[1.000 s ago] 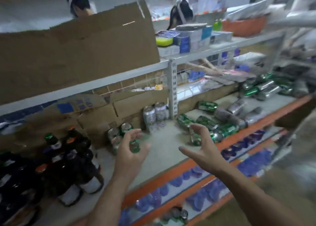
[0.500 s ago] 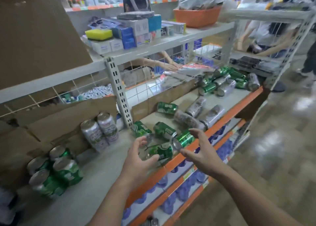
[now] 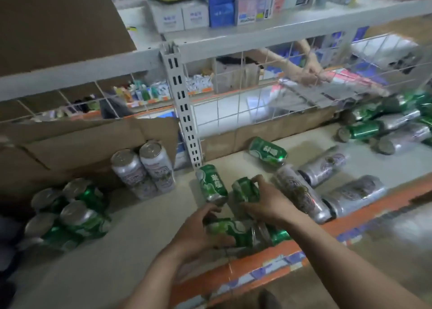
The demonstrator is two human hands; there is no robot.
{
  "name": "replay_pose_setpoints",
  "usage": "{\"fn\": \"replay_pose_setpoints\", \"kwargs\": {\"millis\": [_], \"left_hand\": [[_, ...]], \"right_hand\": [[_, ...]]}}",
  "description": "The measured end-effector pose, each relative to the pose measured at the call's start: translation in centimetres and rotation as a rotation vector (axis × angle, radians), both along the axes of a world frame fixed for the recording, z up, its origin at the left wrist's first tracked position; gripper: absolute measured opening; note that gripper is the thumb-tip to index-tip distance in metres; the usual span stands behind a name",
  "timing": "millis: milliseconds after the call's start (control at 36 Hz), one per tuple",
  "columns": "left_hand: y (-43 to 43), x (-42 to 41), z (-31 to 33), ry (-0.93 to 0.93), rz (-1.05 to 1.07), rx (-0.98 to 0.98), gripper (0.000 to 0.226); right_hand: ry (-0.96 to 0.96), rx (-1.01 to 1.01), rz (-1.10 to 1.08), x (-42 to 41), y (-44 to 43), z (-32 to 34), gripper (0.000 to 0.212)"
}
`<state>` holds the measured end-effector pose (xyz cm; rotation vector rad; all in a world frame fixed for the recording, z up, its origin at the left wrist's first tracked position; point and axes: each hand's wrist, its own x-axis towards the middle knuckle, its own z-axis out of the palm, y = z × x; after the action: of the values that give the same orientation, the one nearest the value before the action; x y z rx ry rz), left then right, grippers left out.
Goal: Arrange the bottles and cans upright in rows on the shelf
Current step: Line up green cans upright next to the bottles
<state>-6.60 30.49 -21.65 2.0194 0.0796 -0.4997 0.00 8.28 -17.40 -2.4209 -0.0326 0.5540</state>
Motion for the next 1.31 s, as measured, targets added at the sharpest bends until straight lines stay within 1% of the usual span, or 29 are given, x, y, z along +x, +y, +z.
{"fn": "replay_pose_setpoints", "kwargs": {"millis": [83, 139, 167, 250, 306, 361, 444, 556, 639, 694, 722, 778, 833, 917, 1000, 1083, 1139, 1250, 1306], "left_hand": [[-1.0, 0.3, 1.2, -0.038, 0.115, 0.014, 0.069], [-1.8, 0.5, 2.1, -0.088, 0.201, 0.026, 0.065], [-2.3, 0.7, 2.7, -0.118, 0.237, 0.043, 0.065], [-3.9, 1.2, 4.0, -0.207, 0.341, 0.057, 0.068], [-5.0, 1.5, 4.6, -0.248, 0.406, 0.069, 0.073], [-6.2, 1.3, 4.8, -0.273, 0.444, 0.079, 0.082], [-7.9, 0.8, 3.4, -0.305, 0.512, 0.095, 0.094], [-10.6, 0.1, 1.3, -0.315, 0.701, 0.044, 0.084], [-11.6, -0.1, -0.2, -0.274, 0.795, -0.035, 0.080], [-12.0, 0.1, 0.2, -0.245, 0.818, -0.091, 0.074], [-12.1, 0.2, 0.4, -0.235, 0.811, -0.082, 0.072], [-12.1, 0.2, 0.6, -0.229, 0.805, -0.091, 0.071], [-11.8, 0.0, 0.6, -0.249, 0.852, -0.125, 0.074], [-11.0, -0.3, 2.0, -0.343, 0.926, -0.139, 0.067], [-9.2, -0.3, 5.6, -0.430, 0.978, -0.167, 0.067], [-7.3, -1.1, 9.6, -0.540, 0.982, -0.119, 0.079], [-6.3, -2.0, 11.4, -0.580, 0.991, -0.151, 0.076], [-4.7, -4.2, 11.7, -0.578, 1.023, -0.099, 0.060], [-3.5, -5.3, 11.4, -0.582, 1.077, -0.083, 0.059]], "right_hand": [[0.032, -0.045, 0.080, 1.8, -0.2, -0.8, 0.075], [0.058, -0.010, 0.092, 2.8, -0.6, -1.5, 0.072], [0.070, 0.041, 0.088, 3.2, -1.0, -1.8, 0.070], [0.063, 0.279, 0.032, 3.9, -2.0, -2.3, 0.062], [0.065, 0.441, -0.020, 4.0, -2.6, -2.1, 0.066], [0.057, 0.523, -0.025, 4.3, -3.3, -2.0, 0.076], [0.024, 0.534, 0.013, 4.6, -4.0, -2.0, 0.080], [0.049, 0.504, 0.103, 4.9, -5.1, -2.4, 0.076], [0.071, 0.502, 0.171, 5.0, -5.5, -2.3, 0.074], [0.055, 0.507, 0.211, 5.5, -5.3, -2.3, 0.066], [0.048, 0.502, 0.220, 5.7, -5.2, -2.4, 0.063], [0.042, 0.514, 0.221, 6.0, -4.9, -2.4, 0.060], [0.041, 0.544, 0.203, 6.0, -4.9, -2.0, 0.059], [0.016, 0.664, 0.154, 5.8, -4.4, 0.0, 0.057], [-0.033, 0.823, 0.155, 5.6, -3.1, 4.0, 0.060], [-0.069, 0.968, 0.234, 5.2, -1.5, 8.0, 0.059], [-0.079, 1.014, 0.310, 4.5, -0.4, 9.7, 0.058], [0.016, 1.032, 0.429, 2.3, 2.7, 9.8, 0.054], [0.066, 1.029, 0.439, 1.2, 4.4, 9.2, 0.052]]}}
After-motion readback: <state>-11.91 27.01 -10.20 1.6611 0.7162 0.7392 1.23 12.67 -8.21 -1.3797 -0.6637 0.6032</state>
